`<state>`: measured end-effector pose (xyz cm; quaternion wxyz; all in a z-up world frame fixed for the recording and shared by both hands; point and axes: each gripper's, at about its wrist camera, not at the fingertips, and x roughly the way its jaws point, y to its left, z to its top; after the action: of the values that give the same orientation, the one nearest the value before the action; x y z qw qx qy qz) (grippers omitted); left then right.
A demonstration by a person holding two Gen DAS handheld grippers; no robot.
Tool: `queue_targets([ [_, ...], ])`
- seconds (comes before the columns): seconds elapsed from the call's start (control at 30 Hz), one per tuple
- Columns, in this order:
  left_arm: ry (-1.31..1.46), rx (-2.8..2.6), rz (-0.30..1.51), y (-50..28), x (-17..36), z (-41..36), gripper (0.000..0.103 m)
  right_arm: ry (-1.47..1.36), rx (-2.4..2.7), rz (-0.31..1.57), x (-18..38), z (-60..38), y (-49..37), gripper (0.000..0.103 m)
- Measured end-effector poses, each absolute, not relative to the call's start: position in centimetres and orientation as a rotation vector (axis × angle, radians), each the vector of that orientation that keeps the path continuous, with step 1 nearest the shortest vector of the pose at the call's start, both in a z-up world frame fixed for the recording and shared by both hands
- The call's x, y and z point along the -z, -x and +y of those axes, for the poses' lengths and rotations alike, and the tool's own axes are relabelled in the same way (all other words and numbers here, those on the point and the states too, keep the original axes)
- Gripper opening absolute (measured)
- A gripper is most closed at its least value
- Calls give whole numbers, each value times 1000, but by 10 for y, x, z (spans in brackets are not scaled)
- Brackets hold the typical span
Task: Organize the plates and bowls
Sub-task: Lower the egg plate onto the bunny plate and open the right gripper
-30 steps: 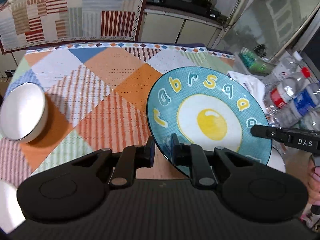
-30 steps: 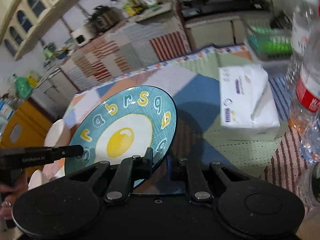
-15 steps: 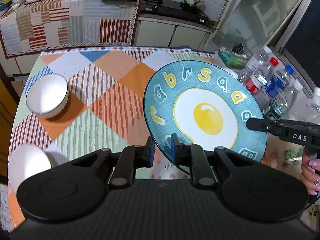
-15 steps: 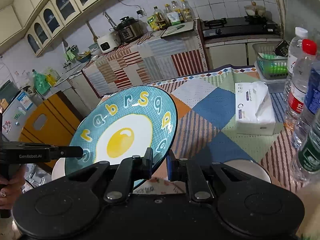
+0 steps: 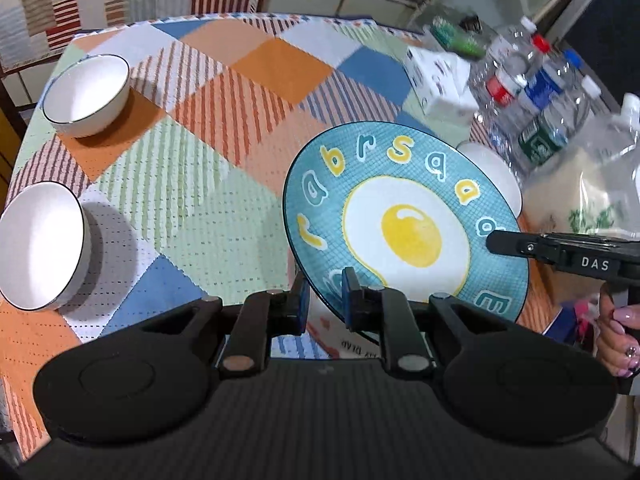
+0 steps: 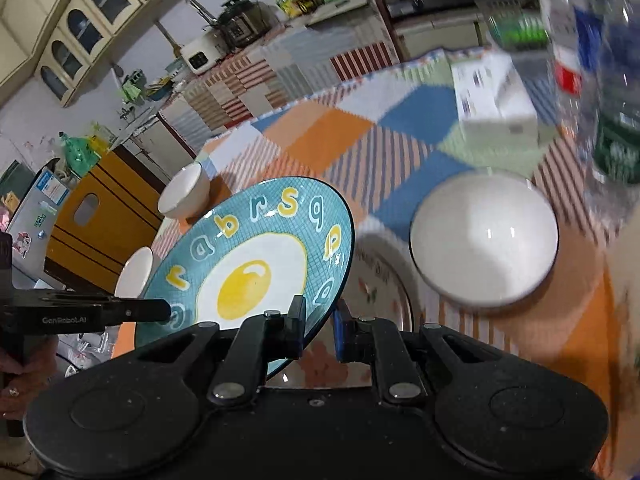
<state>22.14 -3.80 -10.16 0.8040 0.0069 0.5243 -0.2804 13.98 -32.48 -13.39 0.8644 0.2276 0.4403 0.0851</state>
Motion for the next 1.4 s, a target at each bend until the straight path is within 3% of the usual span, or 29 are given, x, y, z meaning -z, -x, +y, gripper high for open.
queue_targets([
  [1.2,-61,645,1204,-213,146,-46,17,-440,-61,1053,168,-310,-129,18],
  [1.4,-77,636,1231,-211,152,-50,20,-313,-5,1104,162,-290,-138,23],
])
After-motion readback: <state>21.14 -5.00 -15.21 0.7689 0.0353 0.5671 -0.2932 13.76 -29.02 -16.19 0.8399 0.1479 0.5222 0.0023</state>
